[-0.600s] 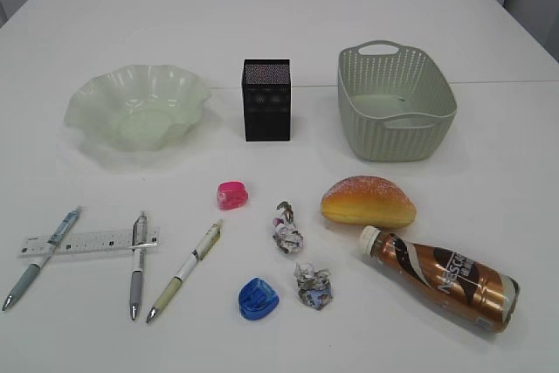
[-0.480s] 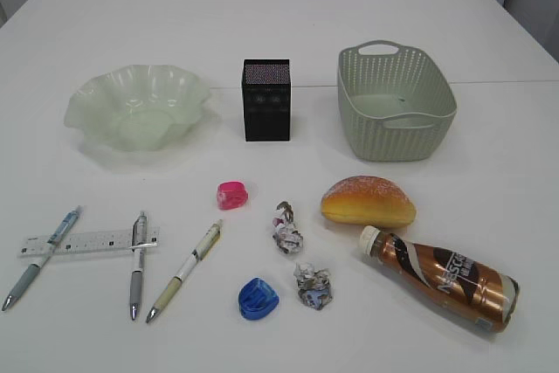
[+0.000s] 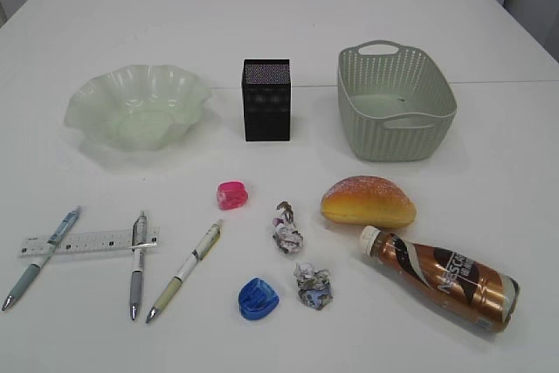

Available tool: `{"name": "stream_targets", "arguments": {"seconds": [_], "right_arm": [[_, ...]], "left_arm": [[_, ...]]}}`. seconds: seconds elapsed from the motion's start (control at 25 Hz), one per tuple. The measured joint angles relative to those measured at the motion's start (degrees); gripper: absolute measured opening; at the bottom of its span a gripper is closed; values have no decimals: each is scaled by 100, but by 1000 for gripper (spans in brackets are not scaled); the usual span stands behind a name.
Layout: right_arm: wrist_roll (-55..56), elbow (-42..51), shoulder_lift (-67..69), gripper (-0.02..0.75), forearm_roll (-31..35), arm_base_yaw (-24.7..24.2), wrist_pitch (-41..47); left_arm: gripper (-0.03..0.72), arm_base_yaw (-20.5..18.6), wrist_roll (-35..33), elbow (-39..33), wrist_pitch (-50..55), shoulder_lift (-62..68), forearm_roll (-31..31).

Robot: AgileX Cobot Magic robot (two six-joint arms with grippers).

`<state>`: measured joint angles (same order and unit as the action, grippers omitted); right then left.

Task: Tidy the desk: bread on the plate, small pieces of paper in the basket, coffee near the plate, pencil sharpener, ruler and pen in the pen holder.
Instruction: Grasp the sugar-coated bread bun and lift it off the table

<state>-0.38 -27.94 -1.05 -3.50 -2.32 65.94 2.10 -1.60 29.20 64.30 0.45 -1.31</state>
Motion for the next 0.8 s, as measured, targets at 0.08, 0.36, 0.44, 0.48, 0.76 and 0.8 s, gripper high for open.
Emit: {"name": "stream_targets", "arguments": {"seconds": [0.08, 0.36, 0.44, 0.48, 0.76, 0.8], "right_arm": [[0, 0, 0, 518, 0, 0, 0], [0, 0, 0, 518, 0, 0, 0], [0, 0, 0, 518, 0, 0, 0], [0, 0, 0, 518, 0, 0, 0], [0, 0, 0, 518, 0, 0, 0], [0, 0, 0, 518, 0, 0, 0]], "left_arm": [[307, 0, 0, 0, 0, 0, 0], [307, 0, 0, 0, 0, 0, 0], [307, 0, 0, 0, 0, 0, 0], [307, 0, 0, 0, 0, 0, 0], [307, 88, 0, 0, 0, 69, 0], [307, 136, 0, 0, 0, 136, 0]]}}
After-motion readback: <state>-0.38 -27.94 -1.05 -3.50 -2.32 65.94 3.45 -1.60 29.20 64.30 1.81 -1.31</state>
